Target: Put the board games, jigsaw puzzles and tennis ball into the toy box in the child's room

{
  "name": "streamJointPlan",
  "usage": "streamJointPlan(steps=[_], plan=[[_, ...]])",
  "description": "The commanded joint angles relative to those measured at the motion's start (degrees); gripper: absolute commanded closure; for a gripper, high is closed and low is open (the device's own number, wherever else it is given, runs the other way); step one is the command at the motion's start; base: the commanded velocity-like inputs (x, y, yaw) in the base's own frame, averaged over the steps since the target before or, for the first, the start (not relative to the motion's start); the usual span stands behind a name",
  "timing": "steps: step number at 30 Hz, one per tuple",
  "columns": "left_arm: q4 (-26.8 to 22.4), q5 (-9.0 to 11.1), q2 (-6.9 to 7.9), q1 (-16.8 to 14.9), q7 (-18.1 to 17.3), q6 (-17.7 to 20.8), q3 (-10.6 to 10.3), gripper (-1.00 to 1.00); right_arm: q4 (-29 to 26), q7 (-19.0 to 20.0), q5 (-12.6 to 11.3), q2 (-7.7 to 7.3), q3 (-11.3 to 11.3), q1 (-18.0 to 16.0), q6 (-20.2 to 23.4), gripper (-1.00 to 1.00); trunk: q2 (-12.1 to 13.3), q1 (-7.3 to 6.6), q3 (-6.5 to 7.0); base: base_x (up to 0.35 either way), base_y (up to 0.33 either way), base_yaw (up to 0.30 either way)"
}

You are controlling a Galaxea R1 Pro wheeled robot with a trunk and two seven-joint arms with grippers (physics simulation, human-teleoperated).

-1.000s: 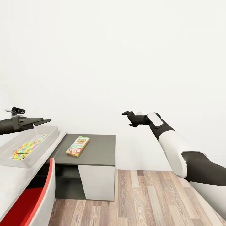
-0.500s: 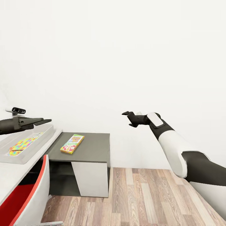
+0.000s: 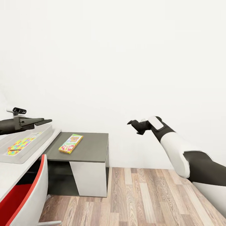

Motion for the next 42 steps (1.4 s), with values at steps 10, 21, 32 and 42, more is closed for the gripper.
streamJointPlan(steps=[10,21,32,42], plan=[[-0.02,-0.1,-0.23,-0.06,-0.21,0.61,-0.26,-1.0,6.29,-3.77,13.42,-0.34,0.76,3.46,-4.79,-1.0,-0.14,0.04,-0.13,0.0,0.0,0.0],[-0.01,-0.68,-3.09,-0.05,-0.21,0.61,-0.49,-1.0,6.52,-3.26,24.28,-0.55,0.76,21.54,-16.68,-1.0,-0.14,0.04,-0.13,0.0,0.0,0.0],[0.33,-0.87,-10.76,-0.01,4.36,0.07,-4.11,-1.0,5.85,-0.65,24.78,-1.3,0.86,32.09,-25.93,-1.0,-0.14,0.04,-0.13,0.0,0.0,0.0],[0.71,-0.74,-22.58,0.01,35.25,-0.05,-5.42,-1.0,5.89,-0.54,24.95,-1.33,0.89,34.43,-26.96,-1.0,-0.14,0.04,-0.13,0.0,0.0,0.0]])
